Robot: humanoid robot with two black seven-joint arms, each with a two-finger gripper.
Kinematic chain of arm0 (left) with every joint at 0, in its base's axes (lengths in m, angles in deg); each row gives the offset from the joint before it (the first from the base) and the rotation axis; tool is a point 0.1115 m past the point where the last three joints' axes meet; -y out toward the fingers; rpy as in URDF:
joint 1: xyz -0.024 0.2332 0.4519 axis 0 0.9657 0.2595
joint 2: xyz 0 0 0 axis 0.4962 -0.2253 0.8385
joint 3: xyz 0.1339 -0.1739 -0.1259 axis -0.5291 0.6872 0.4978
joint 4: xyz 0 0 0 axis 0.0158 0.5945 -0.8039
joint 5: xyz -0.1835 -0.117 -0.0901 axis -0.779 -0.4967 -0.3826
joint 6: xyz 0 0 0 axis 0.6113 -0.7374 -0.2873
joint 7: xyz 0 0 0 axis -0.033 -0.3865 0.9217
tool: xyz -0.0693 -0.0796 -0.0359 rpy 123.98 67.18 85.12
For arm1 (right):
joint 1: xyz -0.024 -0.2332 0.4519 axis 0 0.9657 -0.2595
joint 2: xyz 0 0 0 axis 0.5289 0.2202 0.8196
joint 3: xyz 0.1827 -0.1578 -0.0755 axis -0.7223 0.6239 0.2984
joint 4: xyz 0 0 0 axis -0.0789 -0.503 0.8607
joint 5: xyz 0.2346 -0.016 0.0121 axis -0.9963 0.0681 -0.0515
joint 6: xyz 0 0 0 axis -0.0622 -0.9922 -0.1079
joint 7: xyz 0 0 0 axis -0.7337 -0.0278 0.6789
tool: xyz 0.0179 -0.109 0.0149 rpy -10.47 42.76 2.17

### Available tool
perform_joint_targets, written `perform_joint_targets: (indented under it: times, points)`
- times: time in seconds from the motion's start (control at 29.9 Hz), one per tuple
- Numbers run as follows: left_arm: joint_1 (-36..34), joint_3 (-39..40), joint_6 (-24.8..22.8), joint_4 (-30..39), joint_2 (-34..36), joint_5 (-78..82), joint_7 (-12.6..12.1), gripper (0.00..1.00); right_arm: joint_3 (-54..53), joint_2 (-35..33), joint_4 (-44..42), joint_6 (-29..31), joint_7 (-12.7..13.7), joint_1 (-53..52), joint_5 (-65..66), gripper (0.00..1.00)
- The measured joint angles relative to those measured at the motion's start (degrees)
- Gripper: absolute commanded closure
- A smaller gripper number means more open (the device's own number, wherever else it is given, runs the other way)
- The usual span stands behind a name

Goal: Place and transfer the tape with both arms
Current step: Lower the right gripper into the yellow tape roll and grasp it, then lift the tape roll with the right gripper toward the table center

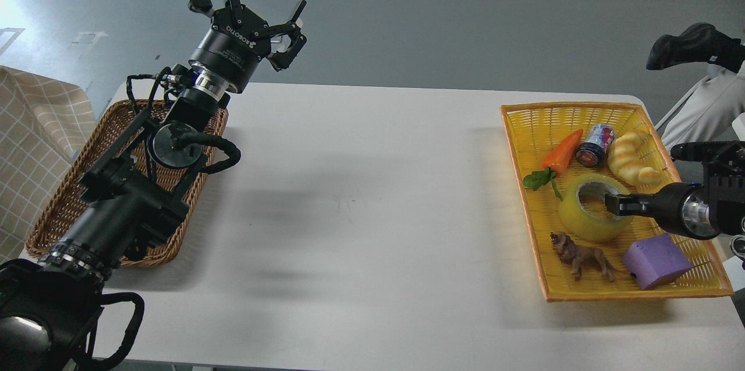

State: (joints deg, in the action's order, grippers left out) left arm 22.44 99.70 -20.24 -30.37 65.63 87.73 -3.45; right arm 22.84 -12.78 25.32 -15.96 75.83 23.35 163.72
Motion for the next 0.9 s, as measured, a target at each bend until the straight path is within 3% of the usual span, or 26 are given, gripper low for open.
perform_joint_targets:
  times: [0.3,0.6,0.9]
  points:
    - [0.0,0.1,0.0,0.0,-0.1,0.0,0.0,0.02,0.1,0.1,-1.0,0.0,0.0,0.0,-0.2,1.00]
    - [0.2,0.1,0.0,0.0,-0.4,0.0,0.0,0.02,-0.2,-1.0,1.9,0.0,-0.3,-1.5,-0.8,1.00]
    - [-0.6,0.1,0.0,0.0,-0.4,0.0,0.0,0.02,-0.7,-7.7,11.4,0.0,-1.6,-7.0,-2.6,1.00]
